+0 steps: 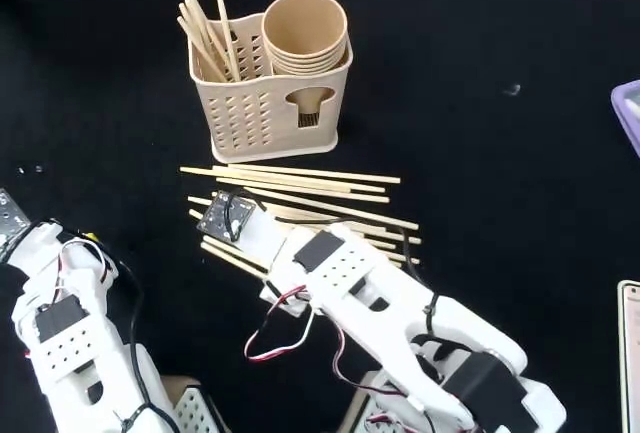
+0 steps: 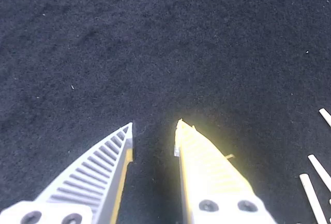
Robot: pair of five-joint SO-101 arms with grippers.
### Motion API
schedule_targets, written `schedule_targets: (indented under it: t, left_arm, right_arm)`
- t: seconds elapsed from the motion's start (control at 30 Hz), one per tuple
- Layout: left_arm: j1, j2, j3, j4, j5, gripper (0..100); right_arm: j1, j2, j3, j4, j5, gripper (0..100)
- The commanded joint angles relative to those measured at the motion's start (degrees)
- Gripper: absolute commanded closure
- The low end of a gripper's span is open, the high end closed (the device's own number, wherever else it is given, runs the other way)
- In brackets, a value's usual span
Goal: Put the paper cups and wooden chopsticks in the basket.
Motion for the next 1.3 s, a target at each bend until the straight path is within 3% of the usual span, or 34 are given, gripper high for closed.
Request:
schedule_targets:
  t: [0.0,0.8,0.97,1.27]
  left_arm:
    - [0.57,-0.88,-2.42,-1.05,0.44,86]
    - [0.75,-0.88,-2.42,-1.05,0.44,86]
    - [0.75,-0.88,-2.42,-1.05,0.44,86]
    - [0.75,-0.88,-2.42,-1.05,0.44,86]
  right_arm:
    - [0.88,-2.59,0.75,-3.78,2.99,85.8]
    - [0.53,13.32,-6.29,0.26,2.99,85.9]
    - [-0.7,13.32,-6.2,0.26,3.16,98.2]
    - [-1.23,6.64,-9.89,9.14,2.99,98.8]
